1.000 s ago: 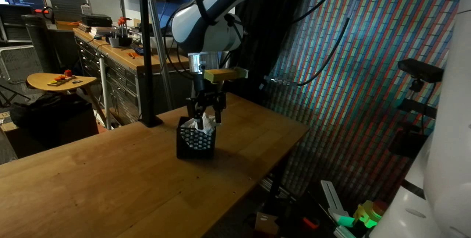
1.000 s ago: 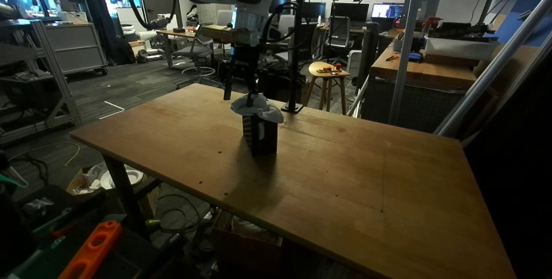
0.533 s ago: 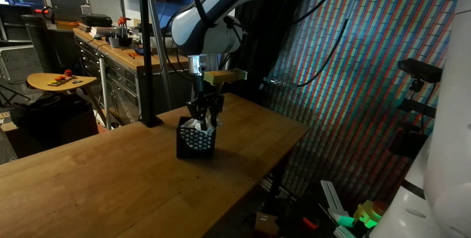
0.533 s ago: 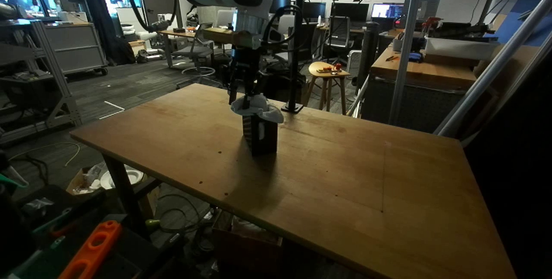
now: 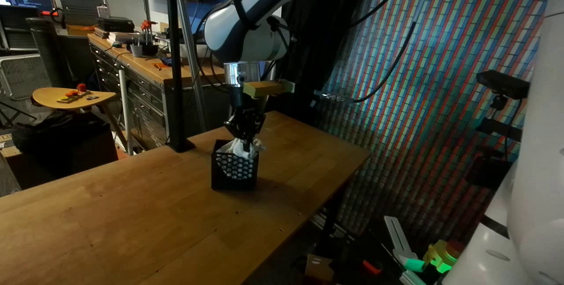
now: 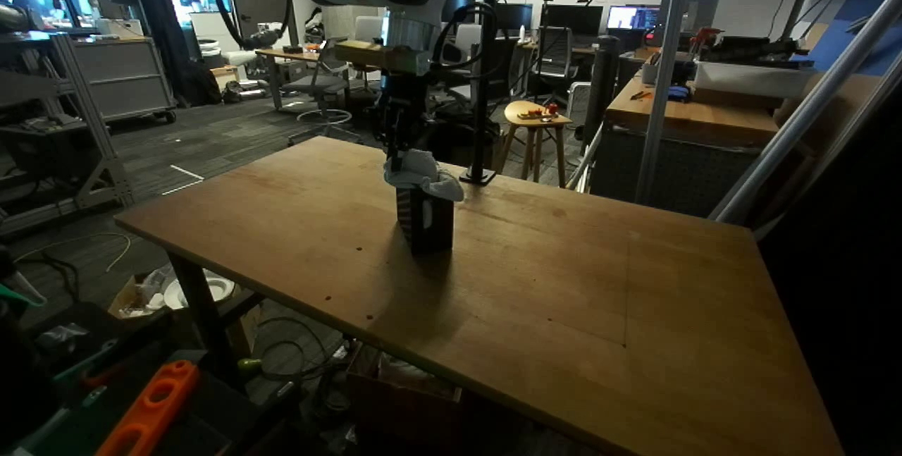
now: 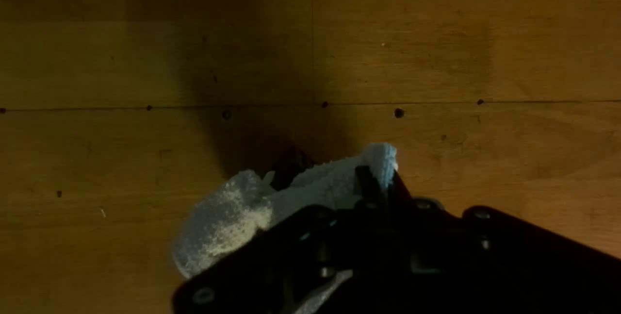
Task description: Pick up the cloth and put it in the box
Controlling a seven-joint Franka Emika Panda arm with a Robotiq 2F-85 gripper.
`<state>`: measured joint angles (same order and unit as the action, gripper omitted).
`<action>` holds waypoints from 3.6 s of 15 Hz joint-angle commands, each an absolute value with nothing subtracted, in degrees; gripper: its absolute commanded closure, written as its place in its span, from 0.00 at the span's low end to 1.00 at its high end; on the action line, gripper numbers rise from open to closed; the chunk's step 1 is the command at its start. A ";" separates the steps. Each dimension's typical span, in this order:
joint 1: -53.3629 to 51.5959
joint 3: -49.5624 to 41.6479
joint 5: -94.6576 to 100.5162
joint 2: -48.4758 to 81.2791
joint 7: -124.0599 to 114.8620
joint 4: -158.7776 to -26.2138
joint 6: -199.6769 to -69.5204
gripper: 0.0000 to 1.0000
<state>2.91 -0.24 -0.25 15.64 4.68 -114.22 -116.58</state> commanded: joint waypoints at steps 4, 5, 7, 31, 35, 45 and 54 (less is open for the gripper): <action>1.73 -0.02 1.29 18.63 5.21 -107.25 -115.58 0.94; 1.58 0.18 1.07 19.25 5.45 -106.83 -115.57 0.94; 1.11 0.60 1.08 20.38 6.17 -106.13 -115.34 0.94; 3.72 1.37 -1.97 26.30 13.27 -99.51 -116.31 0.94; 3.76 2.48 -2.83 27.64 14.32 -99.85 -116.20 0.94; 4.04 3.07 -5.05 29.81 14.20 -100.61 -117.28 0.94; 4.36 3.90 -13.56 30.03 11.74 -106.13 -121.62 0.94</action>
